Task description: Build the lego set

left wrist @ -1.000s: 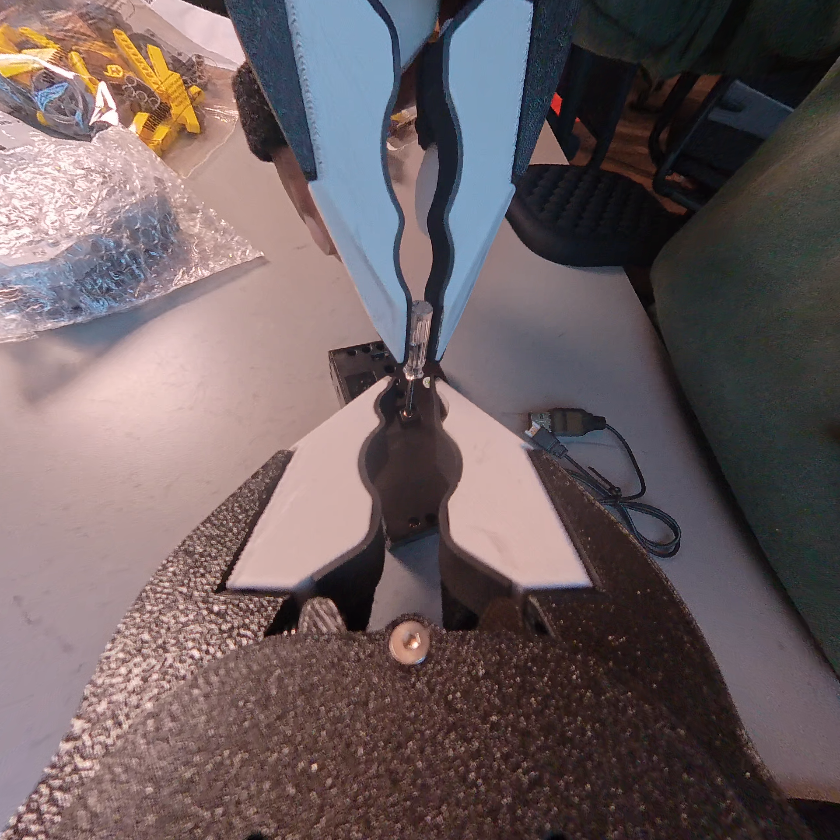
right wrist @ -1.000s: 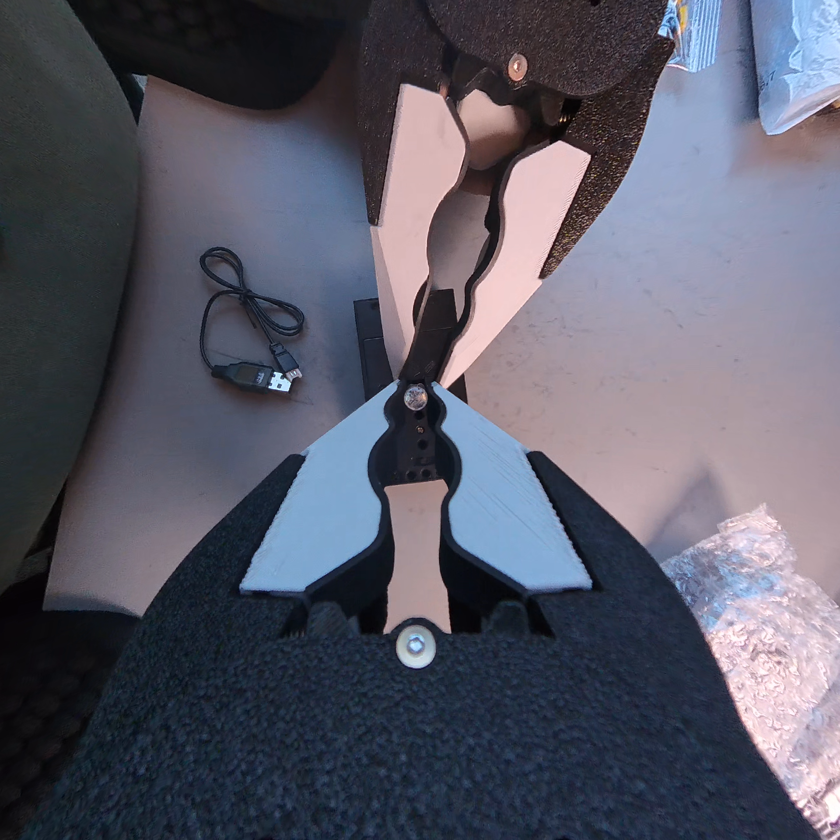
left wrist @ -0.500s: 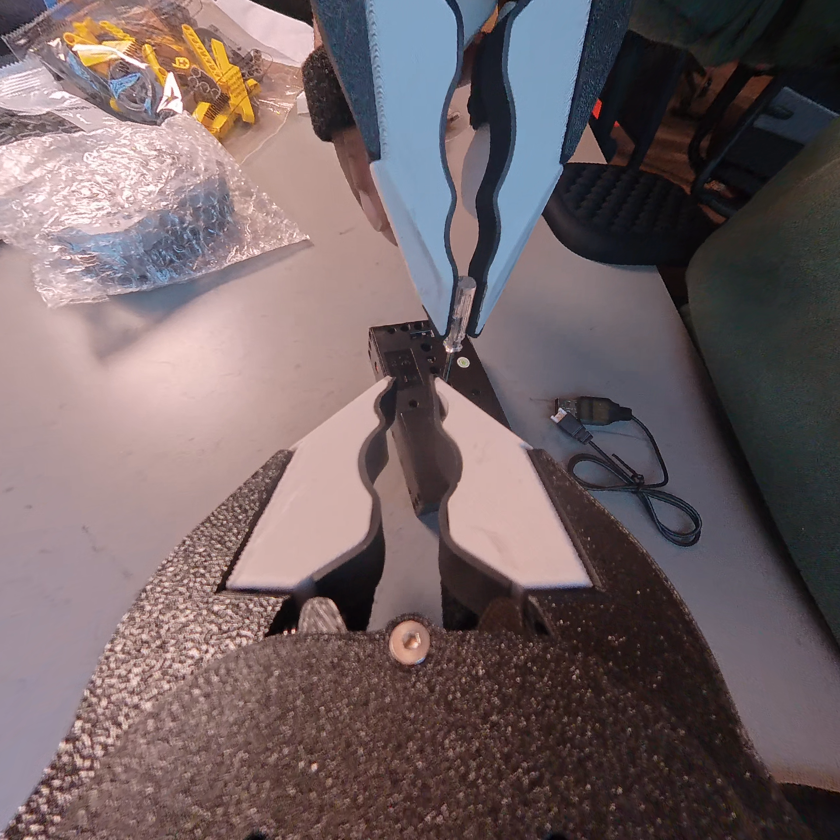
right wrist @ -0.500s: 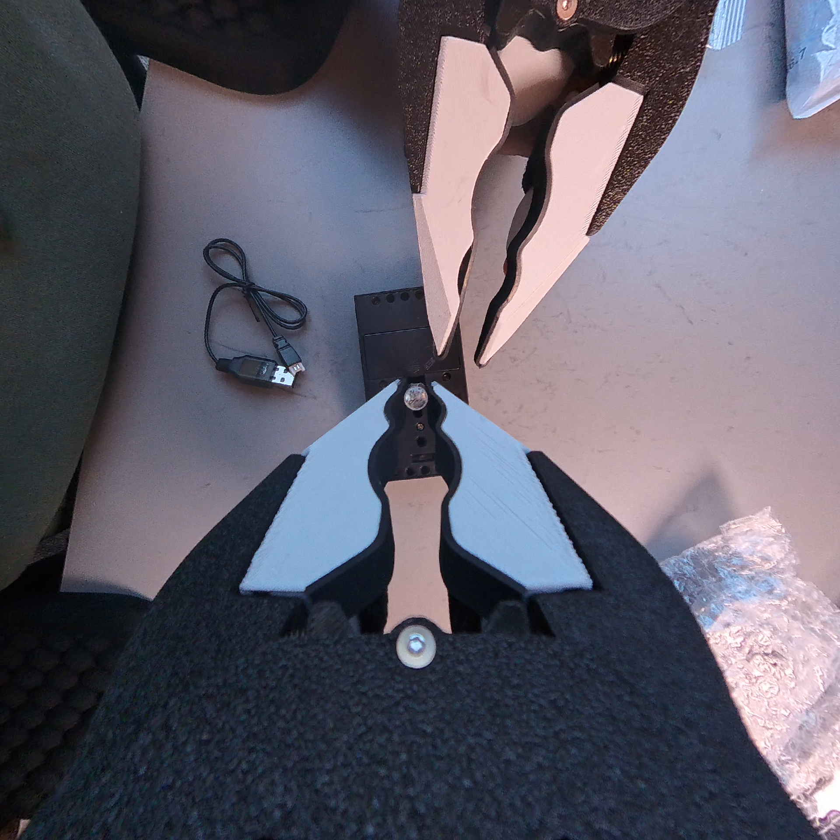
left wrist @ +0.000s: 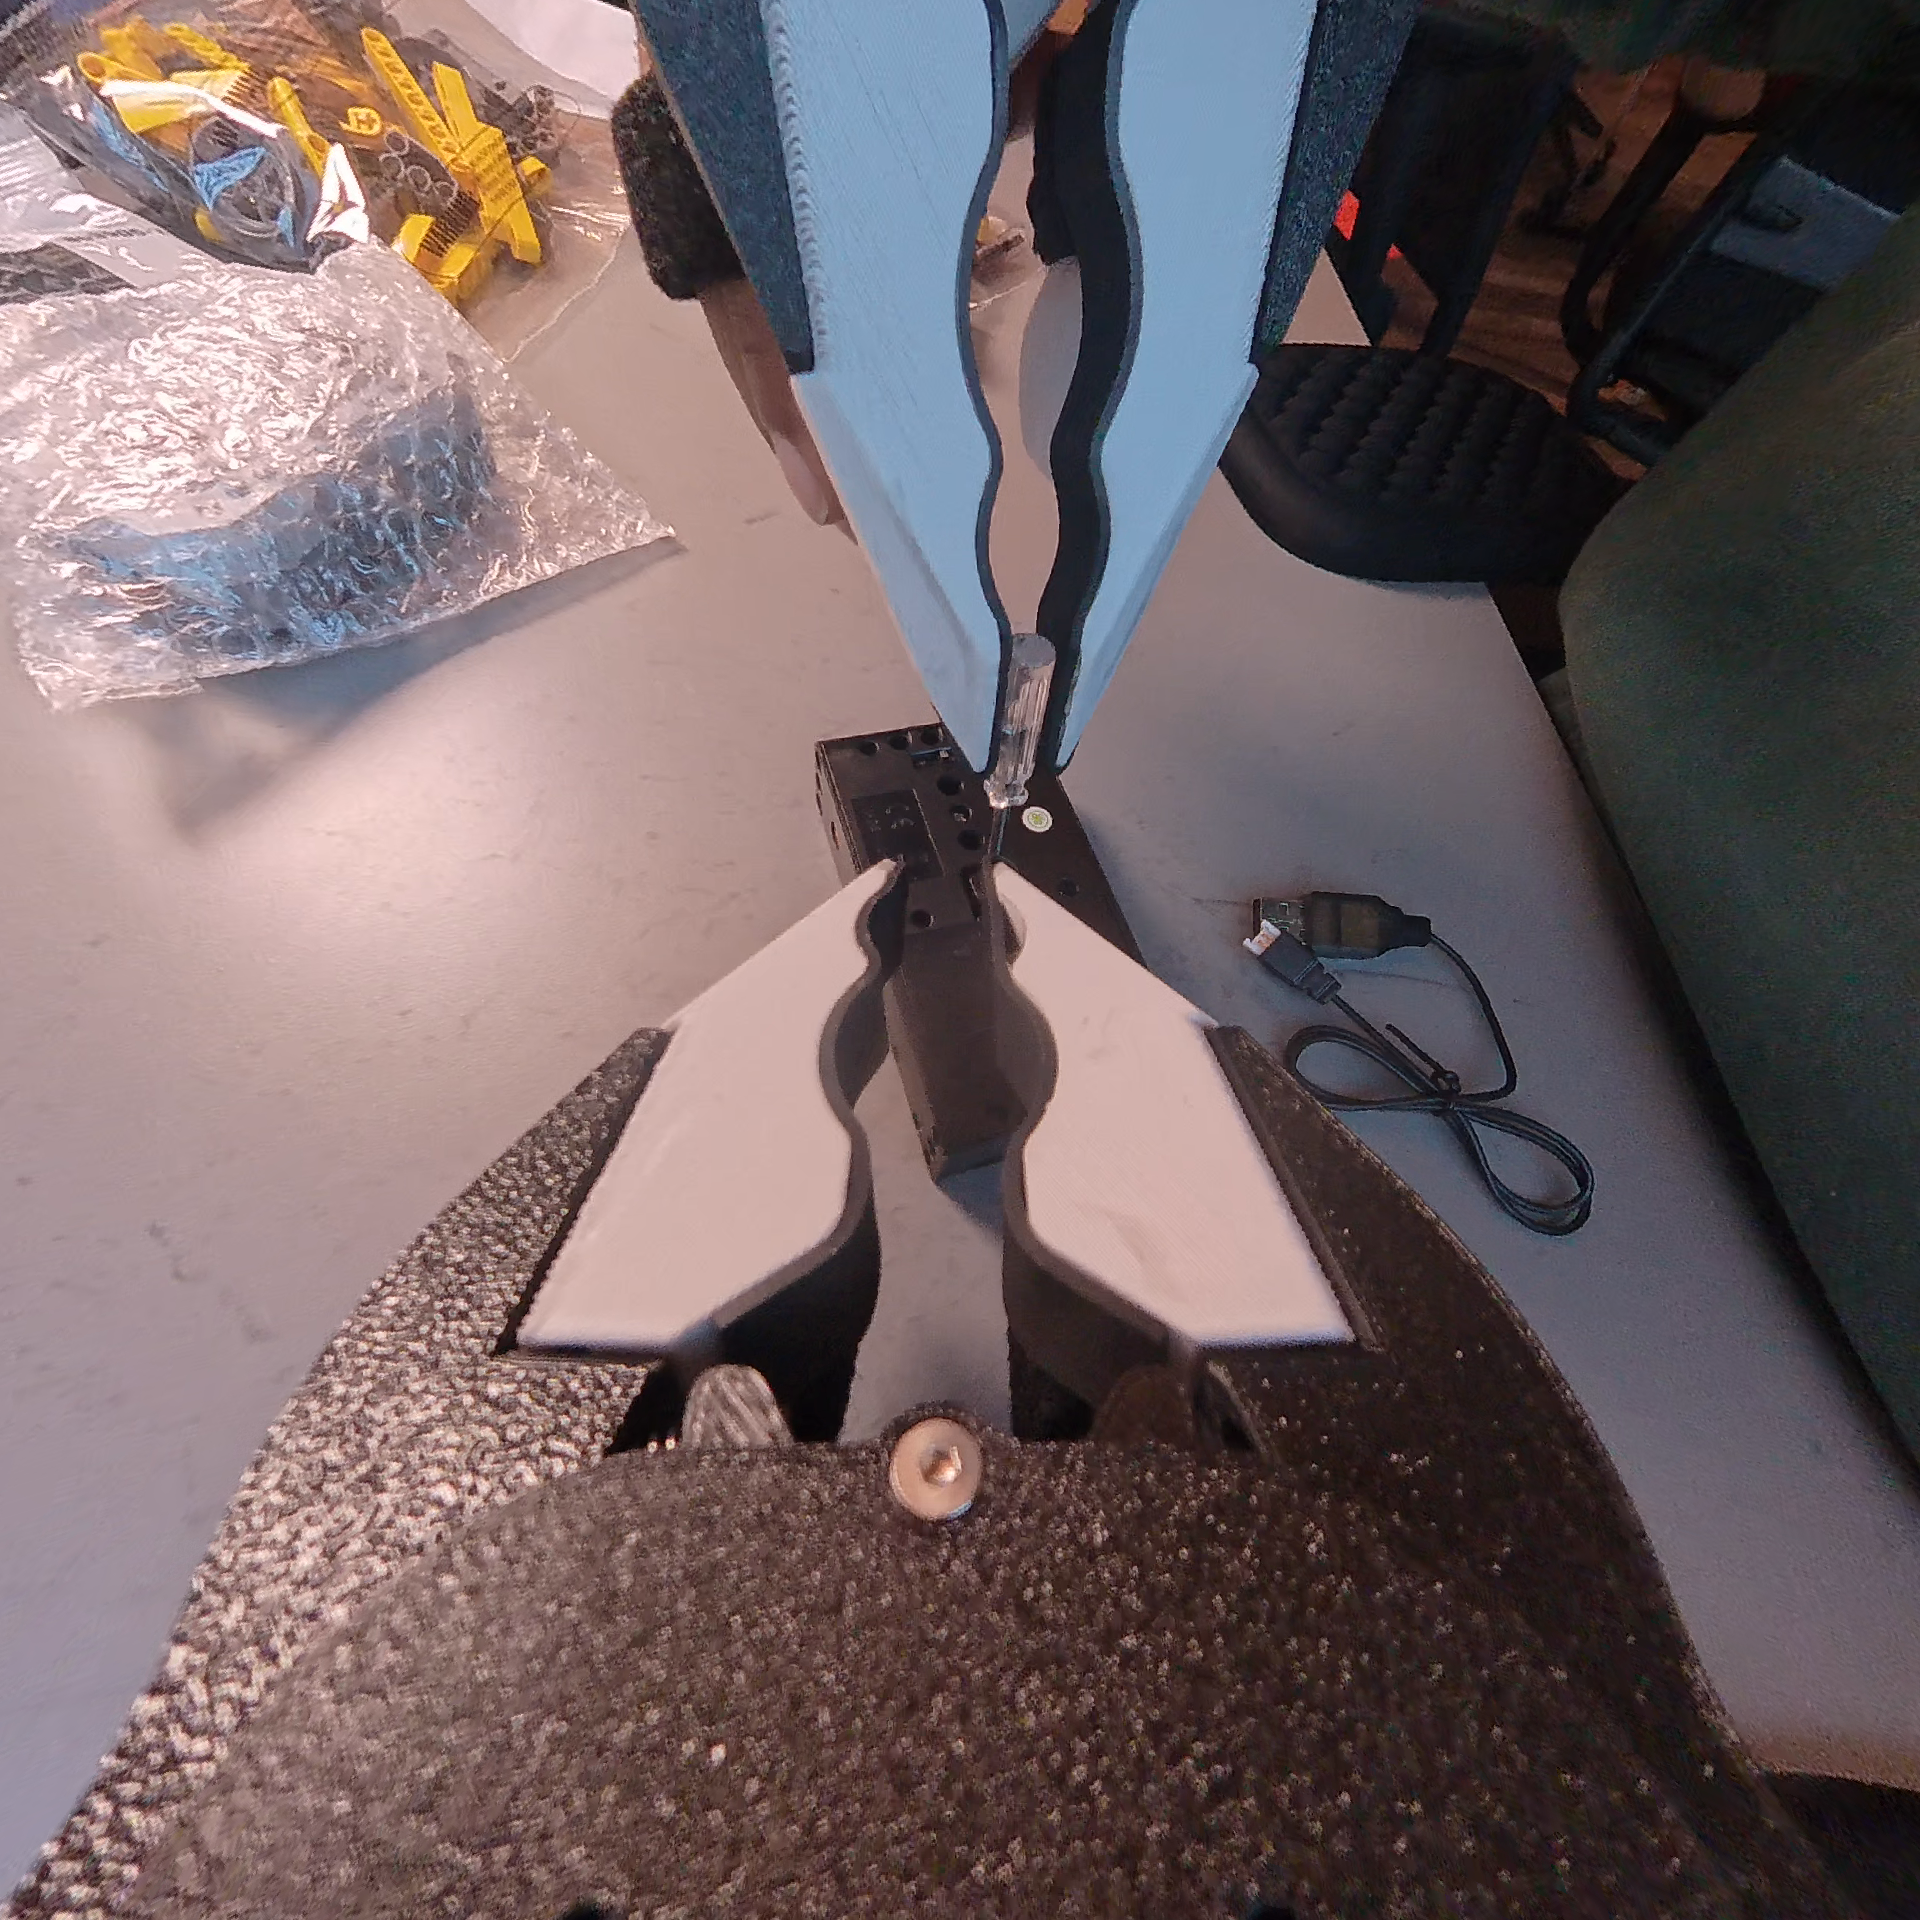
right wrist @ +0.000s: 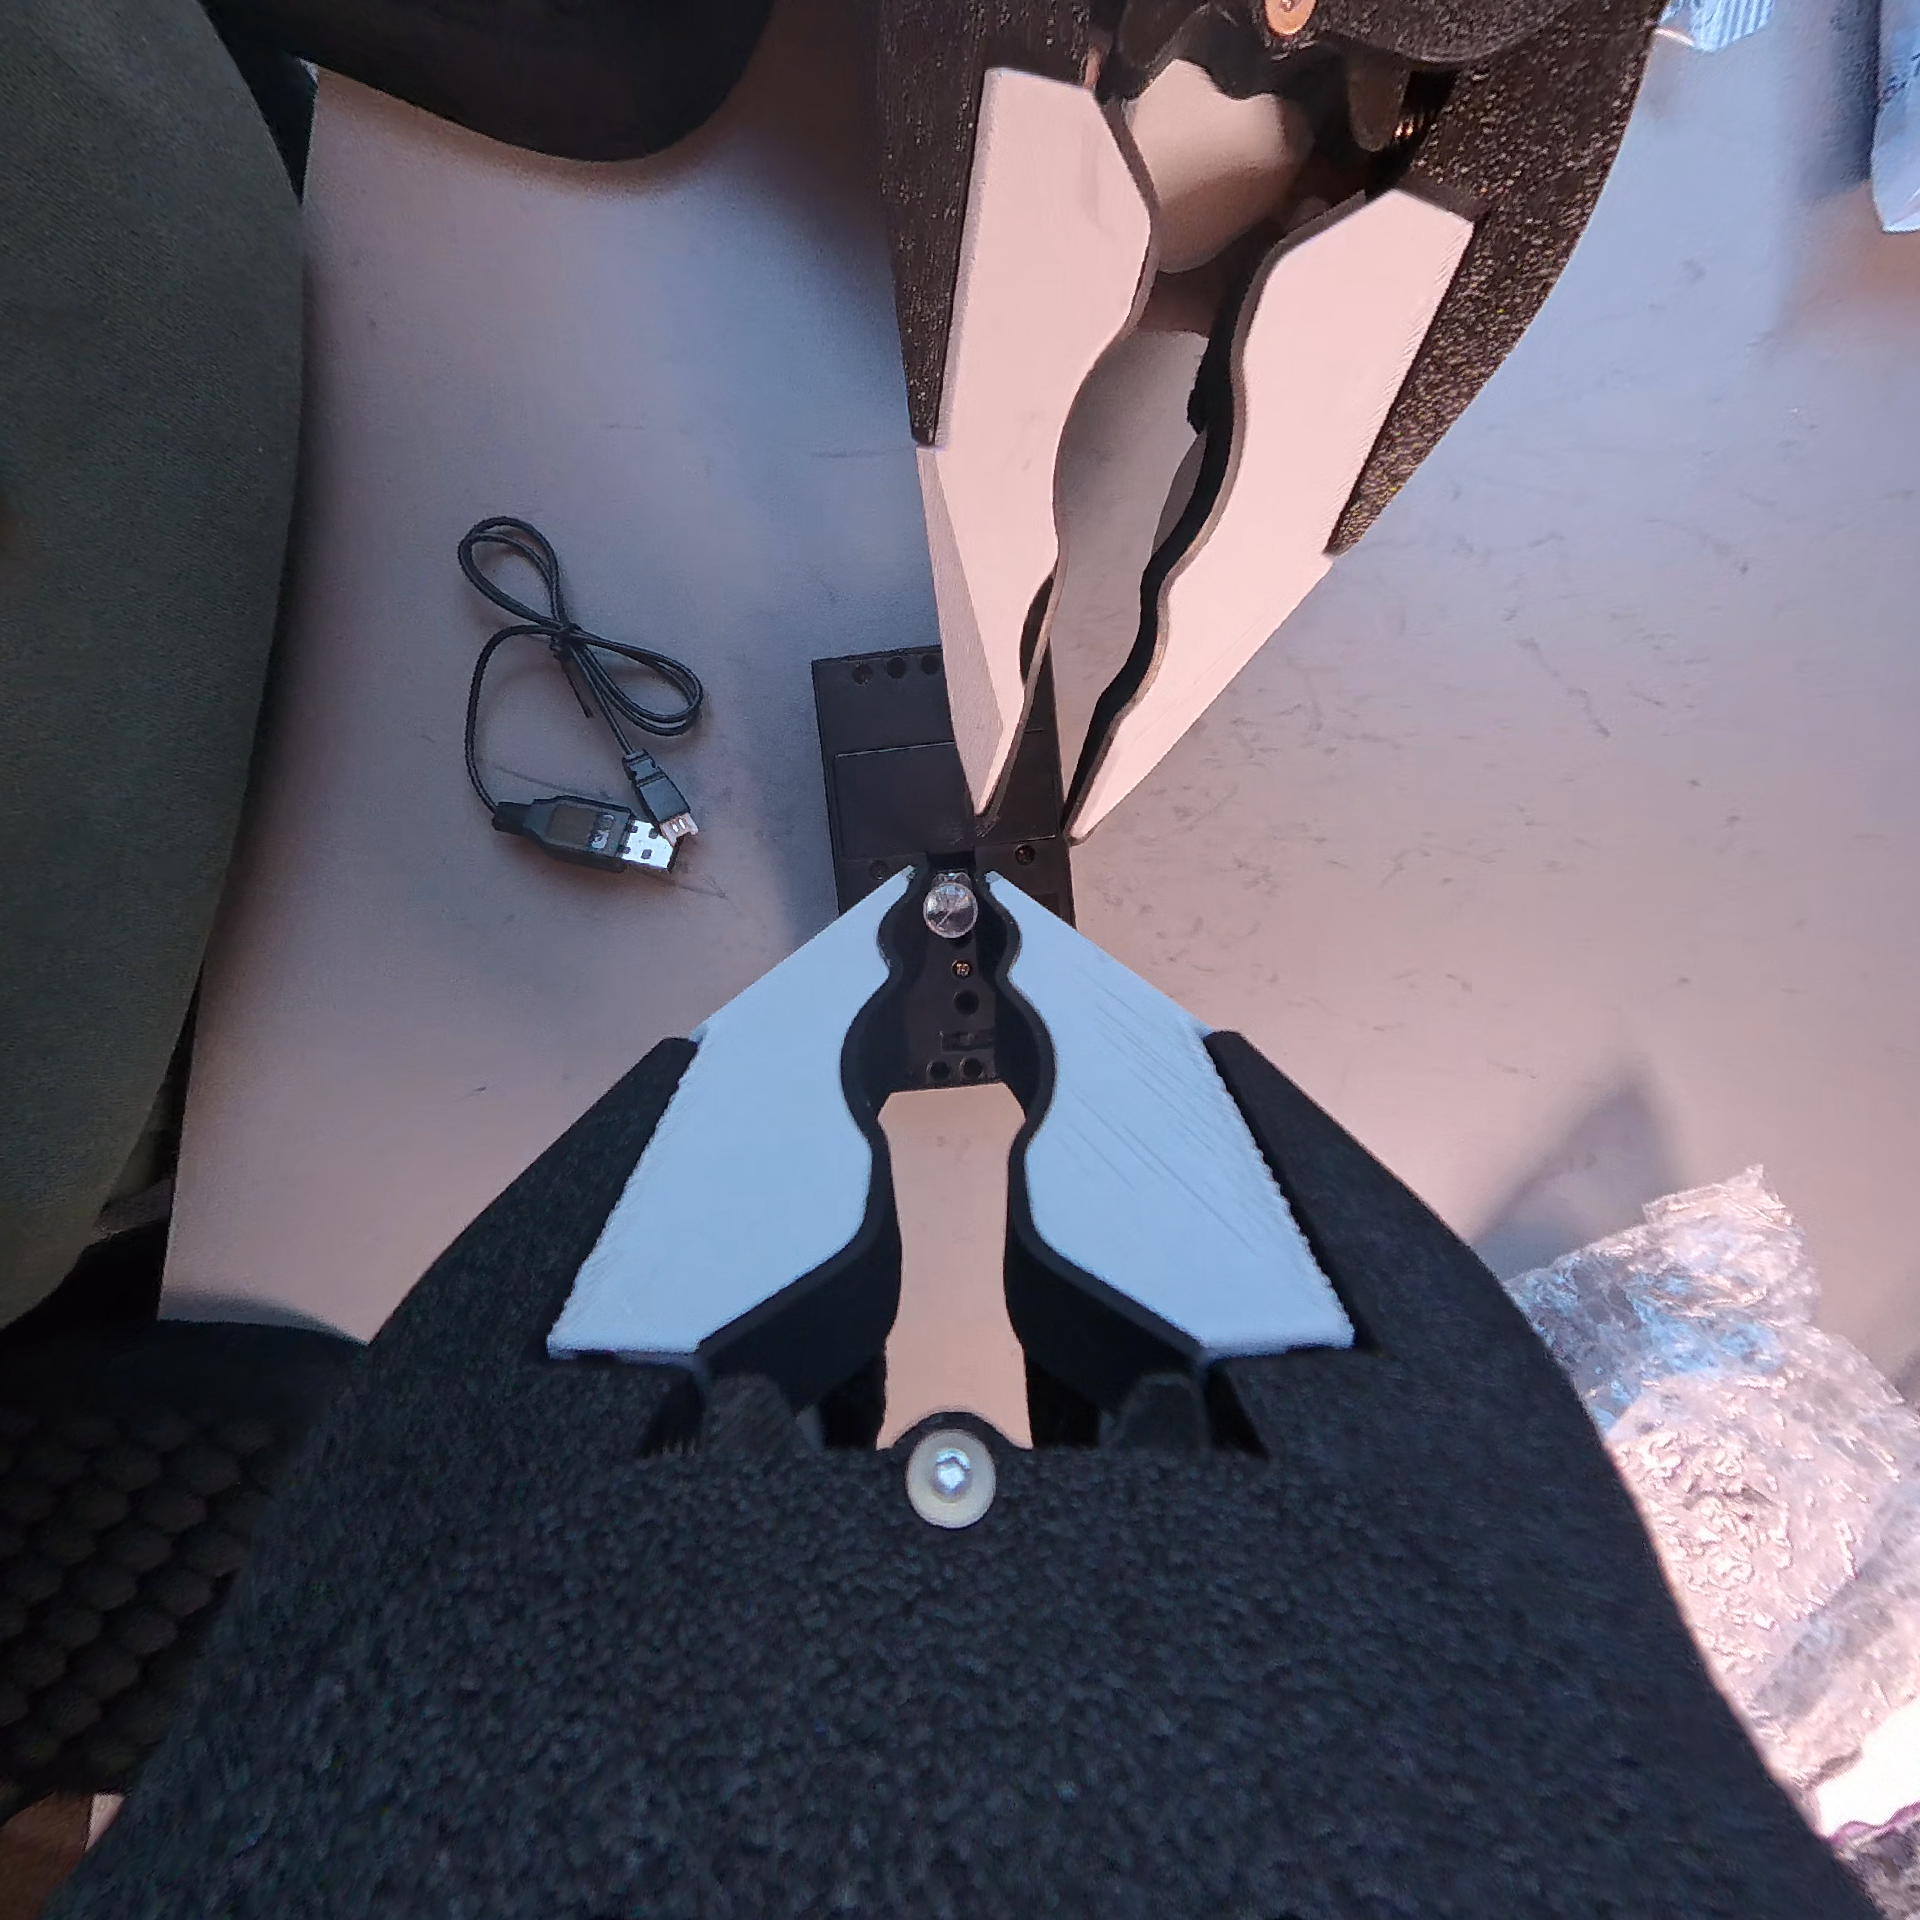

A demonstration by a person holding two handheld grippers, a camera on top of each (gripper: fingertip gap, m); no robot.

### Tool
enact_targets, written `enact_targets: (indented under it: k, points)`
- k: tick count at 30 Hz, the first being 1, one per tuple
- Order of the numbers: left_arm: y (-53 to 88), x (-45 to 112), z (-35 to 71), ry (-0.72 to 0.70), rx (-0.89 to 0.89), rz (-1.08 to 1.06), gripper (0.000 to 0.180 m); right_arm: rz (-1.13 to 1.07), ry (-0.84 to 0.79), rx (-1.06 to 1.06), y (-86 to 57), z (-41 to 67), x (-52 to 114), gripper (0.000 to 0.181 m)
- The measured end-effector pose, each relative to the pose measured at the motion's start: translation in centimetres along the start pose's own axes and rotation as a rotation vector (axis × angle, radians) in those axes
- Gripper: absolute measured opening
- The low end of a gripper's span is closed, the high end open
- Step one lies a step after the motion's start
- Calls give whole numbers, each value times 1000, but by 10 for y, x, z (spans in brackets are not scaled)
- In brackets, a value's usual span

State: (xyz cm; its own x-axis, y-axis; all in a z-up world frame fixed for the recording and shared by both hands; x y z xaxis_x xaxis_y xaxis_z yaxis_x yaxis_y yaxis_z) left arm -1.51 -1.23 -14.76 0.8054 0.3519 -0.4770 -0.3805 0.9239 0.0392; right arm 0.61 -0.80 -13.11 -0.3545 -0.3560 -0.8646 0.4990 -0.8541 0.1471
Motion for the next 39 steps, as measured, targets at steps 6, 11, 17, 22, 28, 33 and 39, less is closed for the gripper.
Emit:
enact_targets:
  k: [6, 11, 17, 22, 28, 33, 39]
  points:
    - [-6, 4, -1, 7, 9, -27, 14, -19, 80, -70, 1, 3, 2, 6]
    - [-8, 4, -3, 14, 17, -37, 14, -12, 124, -92, 3, 5, 4, 6]
    - [-10, 3, -4, 17, 21, -43, 13, 45, 94, -172, 7, 5, 6, 6]
    - [-13, 3, -4, 21, 32, -56, 13, 50, 18, -139, 6, 4, 5, 6]
    - [-16, 12, 2, 2, 23, -84, 16, 21, -4, -244, 10, 2, 5, 6]
    - [-21, 22, 5, 24, 52, -96, 12, 38, 17, -316, 11, 2, 5, 6]
    - [-16, 24, 5, 27, 45, -55, 8, 44, 22, -243, 10, 3, 5, 8]
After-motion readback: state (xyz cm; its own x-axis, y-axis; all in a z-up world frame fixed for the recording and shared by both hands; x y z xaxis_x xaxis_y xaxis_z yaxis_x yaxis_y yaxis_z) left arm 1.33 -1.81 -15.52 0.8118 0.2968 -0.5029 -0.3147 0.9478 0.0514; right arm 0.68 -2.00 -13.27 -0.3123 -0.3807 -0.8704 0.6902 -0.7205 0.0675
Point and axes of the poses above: each gripper's, where its closed fingertips meet, x out along the fingers, z out of its top, y = z × x across the jaws, the point moved 1 cm from there along -x, back along the fingers, and after that the axes turned 12 degrees about x, right-handed, at the moved point
